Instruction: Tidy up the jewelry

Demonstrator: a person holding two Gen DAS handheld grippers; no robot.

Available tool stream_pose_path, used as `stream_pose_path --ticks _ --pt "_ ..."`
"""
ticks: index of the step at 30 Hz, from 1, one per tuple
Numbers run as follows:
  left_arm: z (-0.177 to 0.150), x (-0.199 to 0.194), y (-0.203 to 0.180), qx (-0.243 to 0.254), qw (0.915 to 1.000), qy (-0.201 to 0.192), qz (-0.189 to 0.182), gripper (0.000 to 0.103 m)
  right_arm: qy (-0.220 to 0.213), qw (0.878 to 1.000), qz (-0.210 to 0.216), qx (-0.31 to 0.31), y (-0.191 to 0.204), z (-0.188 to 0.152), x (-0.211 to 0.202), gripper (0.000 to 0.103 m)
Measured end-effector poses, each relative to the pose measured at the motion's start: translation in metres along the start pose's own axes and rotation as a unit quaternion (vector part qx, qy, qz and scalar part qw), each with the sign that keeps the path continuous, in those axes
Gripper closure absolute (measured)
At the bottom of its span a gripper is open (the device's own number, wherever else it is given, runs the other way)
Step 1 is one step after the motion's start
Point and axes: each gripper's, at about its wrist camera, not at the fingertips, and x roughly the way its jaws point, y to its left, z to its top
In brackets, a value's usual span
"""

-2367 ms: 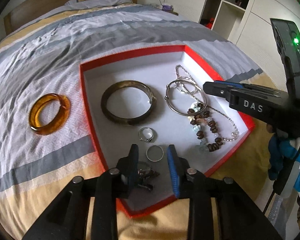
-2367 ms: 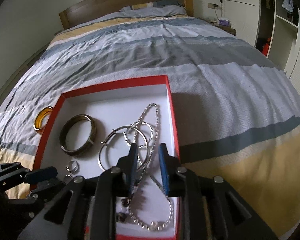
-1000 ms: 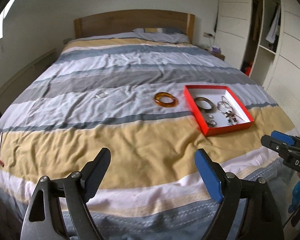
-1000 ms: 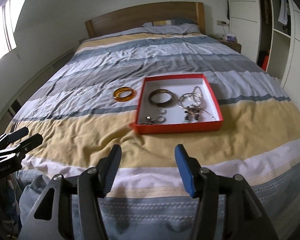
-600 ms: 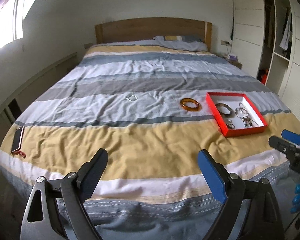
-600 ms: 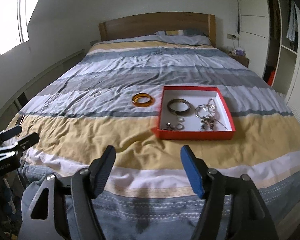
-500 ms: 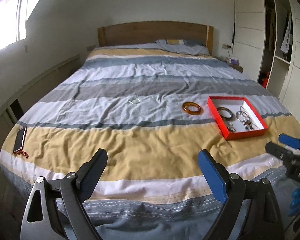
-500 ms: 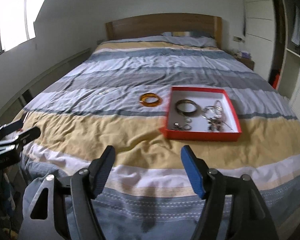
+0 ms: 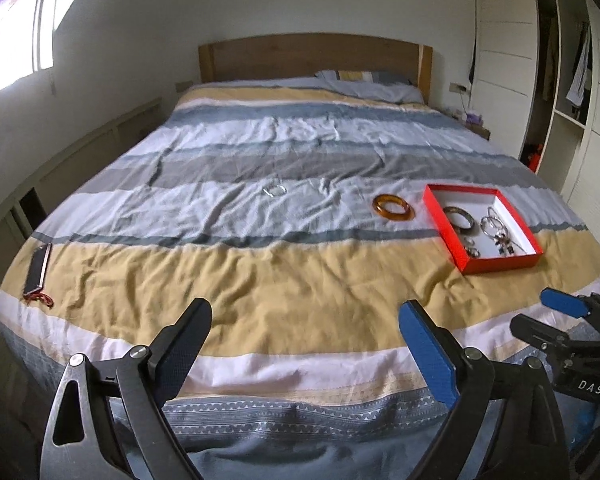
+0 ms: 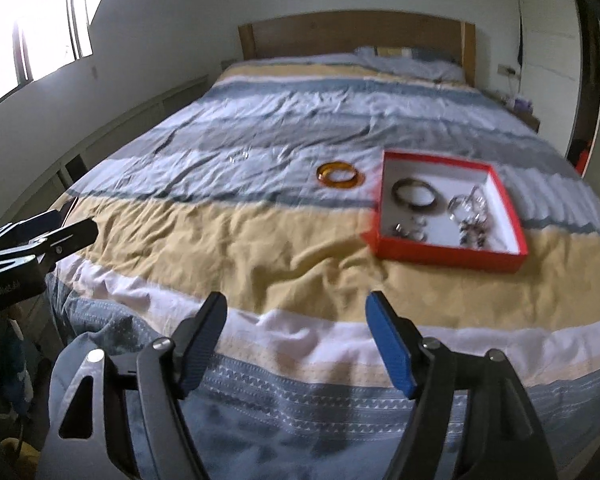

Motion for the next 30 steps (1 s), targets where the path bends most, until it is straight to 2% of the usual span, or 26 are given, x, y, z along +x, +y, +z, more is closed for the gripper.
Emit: stream_pose_path --ticks 6,10,13,18,30 --pt "-0.004 0.032 0.008 -0.004 0.9993 0.036 -0.002 0.01 0.036 0.999 0.014 0.012 -0.003 -0.002 0.028 0.033" --pt "-0.005 0.059 0.021 -0.02 0.9978 0.064 -0.004 0.01 0.043 0.999 0.016 0.007 -0.004 0.008 0.047 0.033" --pt "0.002 0.087 0.032 -0.031 0.9958 0.086 -0.001 0.01 0.044 0.999 0.021 0.002 -0.005 0.023 0.063 0.033" --pt "0.028 0.134 0.051 -0.044 0.9943 0.096 0.006 0.011 0.036 0.999 0.032 -0.003 -0.013 0.062 0.102 0.033" --pt "0.124 0.275 0.108 -0.098 0.9895 0.1 -0.036 0.041 0.03 0.999 0.037 -0.011 -0.032 0.148 0.207 0.036"
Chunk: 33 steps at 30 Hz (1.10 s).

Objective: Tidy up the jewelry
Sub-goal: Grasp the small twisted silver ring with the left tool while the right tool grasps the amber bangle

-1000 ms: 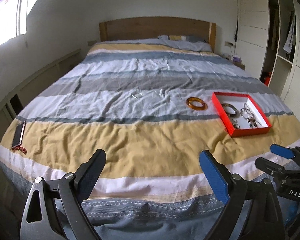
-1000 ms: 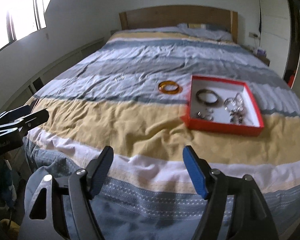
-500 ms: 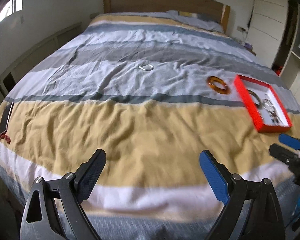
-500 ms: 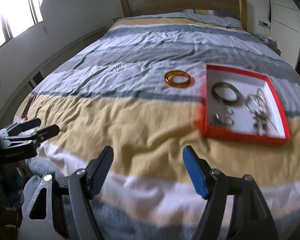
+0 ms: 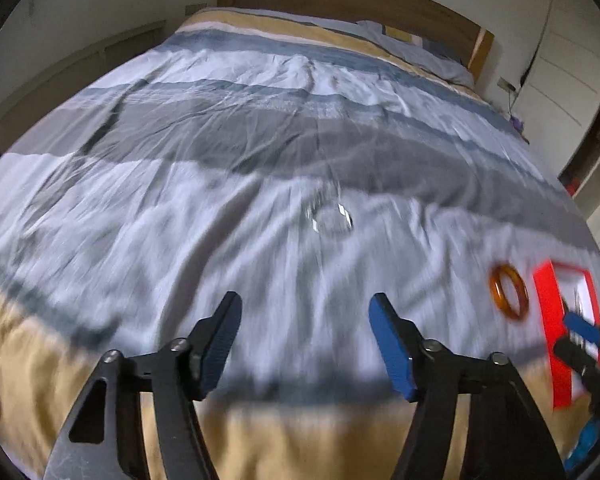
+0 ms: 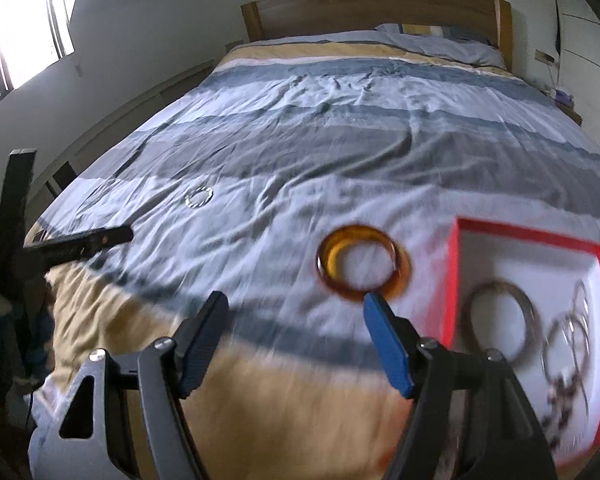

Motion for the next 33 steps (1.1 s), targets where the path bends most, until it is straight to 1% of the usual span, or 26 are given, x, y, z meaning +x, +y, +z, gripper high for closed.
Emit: stream_pose_path --ticks 2,5,8,10,13,15,17,18,20,22,26,28,29,33 --pt "0.017 0.022 0.003 -0.005 0.9999 0.007 -0.007 0.048 0.006 1.0 -0.003 -0.003 -0.003 0.012 0.017 0.042" --pt "0.034 0.054 0.004 -0.008 0.9996 0.025 -0.008 0.056 0.021 1.0 -0.009 0.001 -0.009 0.023 0.04 0.046" --pt "0.045 0.083 0.003 -0.006 0.999 0.044 -0.001 0.06 0.043 0.999 -0.016 0.004 -0.016 0.027 0.061 0.047" --pt "0.049 0.096 0.0 0.004 0.9986 0.052 0.002 0.06 0.054 0.998 -0.016 0.006 -0.019 0.026 0.07 0.047" --pt "0.051 0.107 -0.008 0.026 0.9978 0.059 0.017 0.062 0.072 0.997 -0.012 0.003 -0.02 0.025 0.085 0.048" --pt "0.052 0.111 -0.009 0.03 0.9978 0.057 0.018 0.069 0.08 0.997 -0.005 0.004 -0.02 0.023 0.094 0.051" --pt "0.052 0.112 -0.009 0.033 0.9979 0.053 0.019 0.08 0.082 0.997 -0.002 0.005 -0.021 0.023 0.098 0.058" --pt "0.05 0.112 -0.009 0.034 0.998 0.05 0.018 0.082 0.082 0.997 0.002 0.005 -0.02 0.023 0.1 0.066" --pt "0.049 0.112 -0.009 0.037 0.9983 0.043 0.015 0.092 0.082 0.997 0.009 0.005 -0.017 0.025 0.104 0.081" --pt "0.047 0.106 -0.008 0.035 0.9986 0.038 0.01 0.093 0.081 0.996 0.021 0.013 -0.018 0.026 0.107 0.091" --pt "0.04 0.093 -0.003 0.032 0.9991 0.026 0.003 0.094 0.073 0.996 0.048 0.029 -0.015 0.027 0.109 0.093" --pt "0.036 0.083 -0.002 0.03 0.9993 0.019 0.004 0.096 0.063 0.995 0.07 0.037 -0.011 0.025 0.105 0.093" --pt "0.034 0.078 -0.002 0.029 0.9994 0.016 0.004 0.098 0.058 0.995 0.077 0.04 -0.008 0.024 0.102 0.093" --pt "0.029 0.056 -0.003 0.034 0.9994 0.003 0.006 0.099 0.03 0.992 0.107 0.055 0.004 0.016 0.083 0.094"
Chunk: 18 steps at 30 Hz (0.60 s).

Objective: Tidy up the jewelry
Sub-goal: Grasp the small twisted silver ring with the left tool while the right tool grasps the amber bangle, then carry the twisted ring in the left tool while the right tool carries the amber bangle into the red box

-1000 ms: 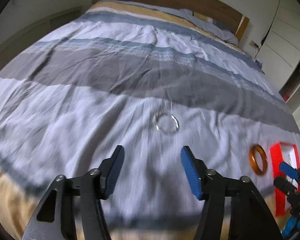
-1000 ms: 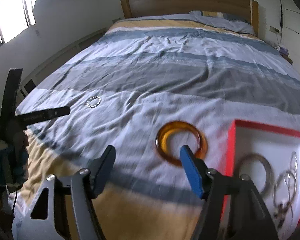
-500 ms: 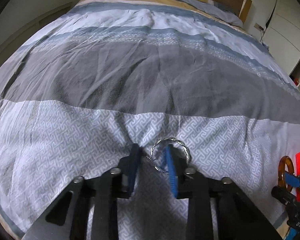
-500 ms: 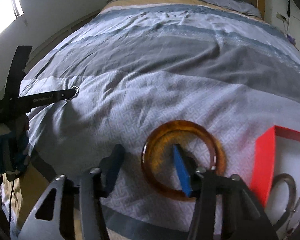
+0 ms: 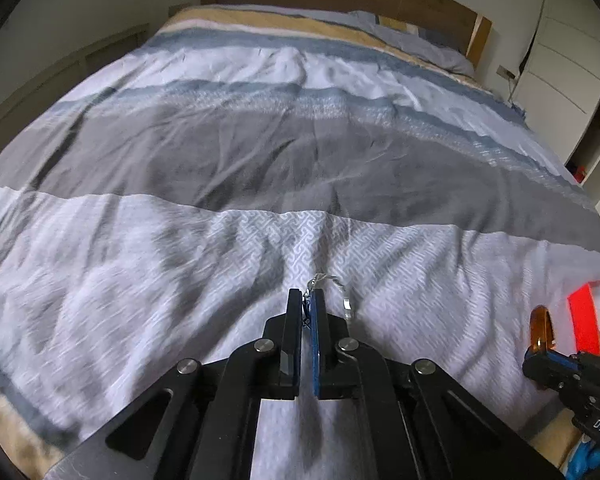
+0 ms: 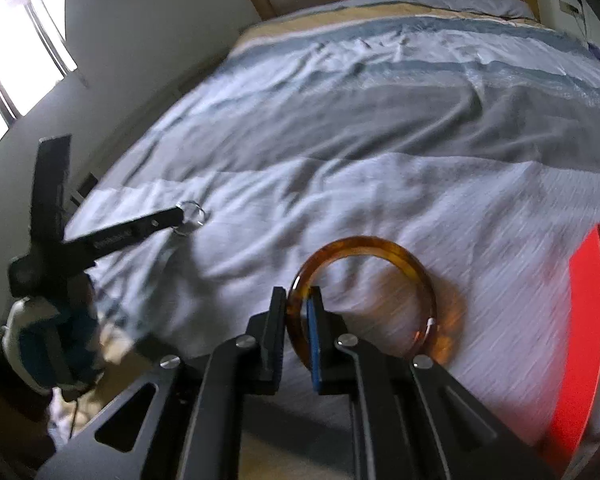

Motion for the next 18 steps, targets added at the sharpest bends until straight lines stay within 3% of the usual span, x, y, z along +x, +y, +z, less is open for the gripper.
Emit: stream_pose_path --ticks 6,18 --pt "-0.01 -0.037 -0.002 0.007 0.9999 -0.006 0.005 0.099 -0.024 0.999 0.032 0.015 0.026 -0.009 -0.03 0.094" --pt "-0.057 -0.14 -0.017 0.02 0.9996 -0.021 -0.001 0.099 -0.057 0.998 0.037 0.011 0.077 -0.043 -0.121 0.095"
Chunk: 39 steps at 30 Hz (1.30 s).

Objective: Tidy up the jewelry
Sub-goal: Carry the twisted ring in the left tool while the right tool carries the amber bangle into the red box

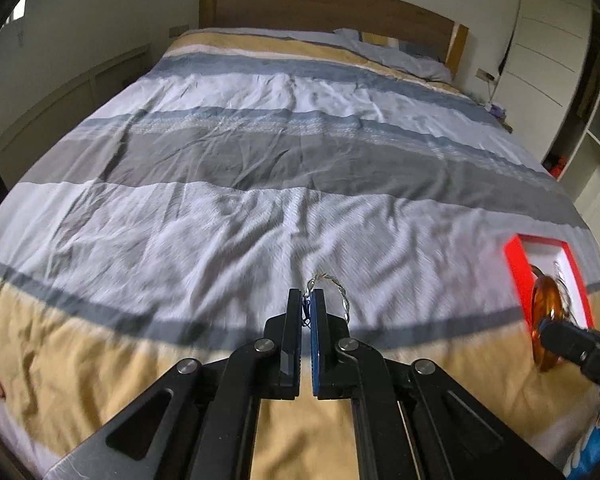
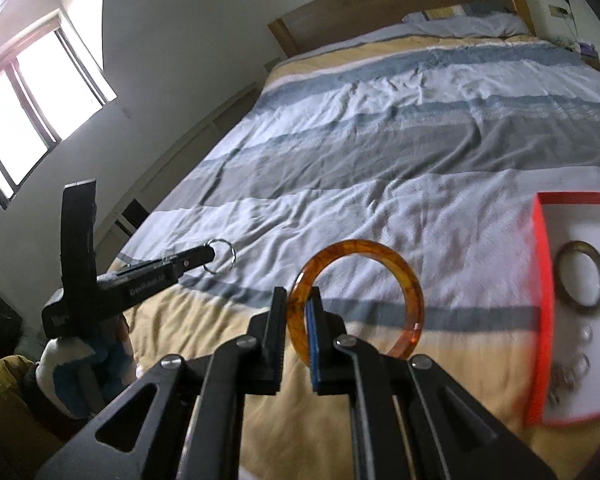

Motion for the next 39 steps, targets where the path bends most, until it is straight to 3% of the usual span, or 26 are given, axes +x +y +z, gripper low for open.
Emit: stream_pose_path --ticks 5,11,17,23,32,39 --pt "-0.02 -0.043 -0.022 0.01 0.9998 -0.011 -0.013 0.1 -0.025 1.0 -0.007 -0.005 0.012 -0.015 -0.051 0.094" --pt "-0.035 -0.071 -0.066 0.03 0.9987 -0.02 -0.036 0.099 -0.054 0.998 -0.032 0.007 -0.001 -0.035 -0.109 0.094" --pt "-0.037 -0.079 -0.131 0.064 0.995 -0.019 -0.074 0.099 -0.077 0.994 -0.074 0.035 -0.039 -0.053 -0.168 0.094" --pt "-0.036 -0.062 -0.202 0.1 0.9883 -0.003 -0.115 0.099 -0.083 0.986 -0.131 0.062 -0.097 -0.063 -0.213 0.094" --pt "-0.024 0.0 -0.289 0.14 0.9786 0.031 -0.148 0.099 -0.069 0.981 -0.167 0.07 -0.167 -0.04 -0.212 0.094" --pt "-0.001 0.059 -0.327 0.159 0.9755 0.045 -0.145 0.099 -0.051 0.983 -0.161 0.068 -0.216 0.0 -0.154 0.094"
